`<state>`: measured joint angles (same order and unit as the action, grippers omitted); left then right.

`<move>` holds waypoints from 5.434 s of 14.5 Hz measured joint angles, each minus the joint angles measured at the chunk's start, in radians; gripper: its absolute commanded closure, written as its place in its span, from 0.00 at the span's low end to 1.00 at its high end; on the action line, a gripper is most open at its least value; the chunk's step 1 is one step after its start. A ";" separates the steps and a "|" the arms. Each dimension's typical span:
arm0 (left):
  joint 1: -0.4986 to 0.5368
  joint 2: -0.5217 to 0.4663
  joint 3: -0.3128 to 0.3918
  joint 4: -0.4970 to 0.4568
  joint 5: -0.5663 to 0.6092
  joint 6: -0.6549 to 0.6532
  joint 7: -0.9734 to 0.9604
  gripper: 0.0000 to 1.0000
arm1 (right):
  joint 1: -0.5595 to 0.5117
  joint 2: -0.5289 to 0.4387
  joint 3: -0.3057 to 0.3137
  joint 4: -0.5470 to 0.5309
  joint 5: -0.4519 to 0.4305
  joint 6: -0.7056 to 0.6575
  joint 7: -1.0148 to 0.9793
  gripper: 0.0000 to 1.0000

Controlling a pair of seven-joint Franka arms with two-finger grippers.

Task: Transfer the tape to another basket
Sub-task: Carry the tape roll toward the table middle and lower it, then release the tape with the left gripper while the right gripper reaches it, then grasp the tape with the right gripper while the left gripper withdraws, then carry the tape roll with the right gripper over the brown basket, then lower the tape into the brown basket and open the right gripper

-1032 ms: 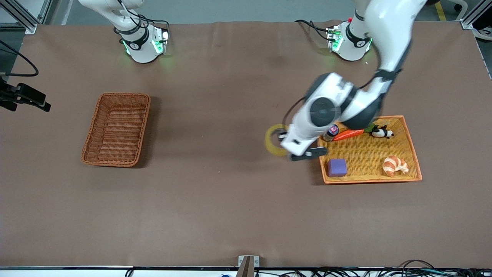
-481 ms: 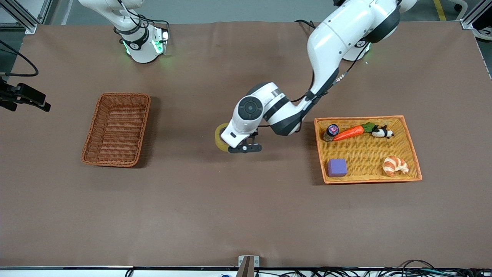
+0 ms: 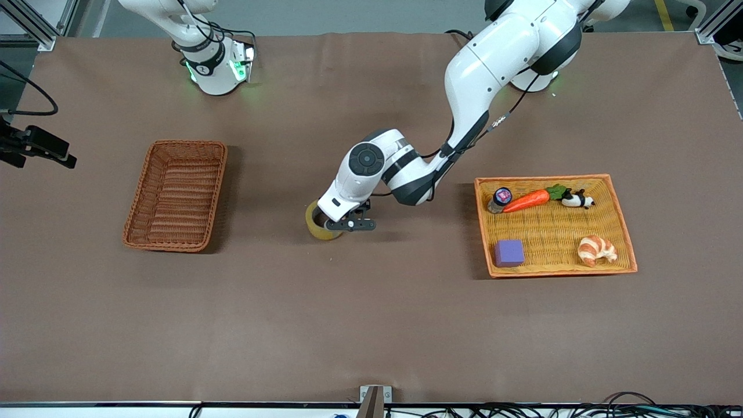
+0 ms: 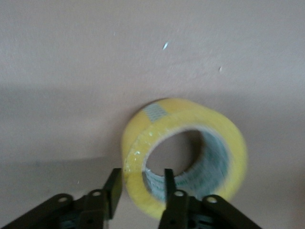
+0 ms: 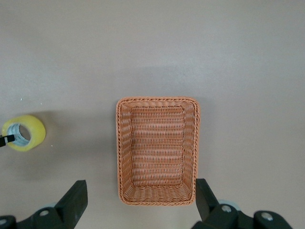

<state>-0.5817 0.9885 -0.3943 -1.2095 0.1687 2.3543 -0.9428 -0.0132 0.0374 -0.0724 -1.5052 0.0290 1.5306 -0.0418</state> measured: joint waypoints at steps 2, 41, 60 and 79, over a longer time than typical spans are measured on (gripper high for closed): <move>0.026 -0.031 -0.002 0.016 -0.011 -0.020 -0.002 0.11 | 0.000 0.000 0.000 0.000 0.001 0.001 0.000 0.00; 0.545 -1.058 0.257 -0.532 -0.192 -0.564 0.747 0.00 | 0.667 0.581 -0.002 -0.360 0.026 0.935 0.484 1.00; 0.510 -1.035 0.337 -0.466 -0.192 -0.652 0.864 0.00 | 0.166 0.125 -0.118 -0.577 0.023 0.571 -0.142 1.00; 0.510 -1.027 0.341 -0.460 -0.192 -0.706 0.880 0.00 | 0.048 0.183 -0.117 -0.950 0.022 1.077 -0.353 0.00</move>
<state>-0.0714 -0.0383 -0.0535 -1.6693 -0.0228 1.6482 -0.0625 0.0349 0.2202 -0.1896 -2.4550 0.0510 2.6076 -0.3943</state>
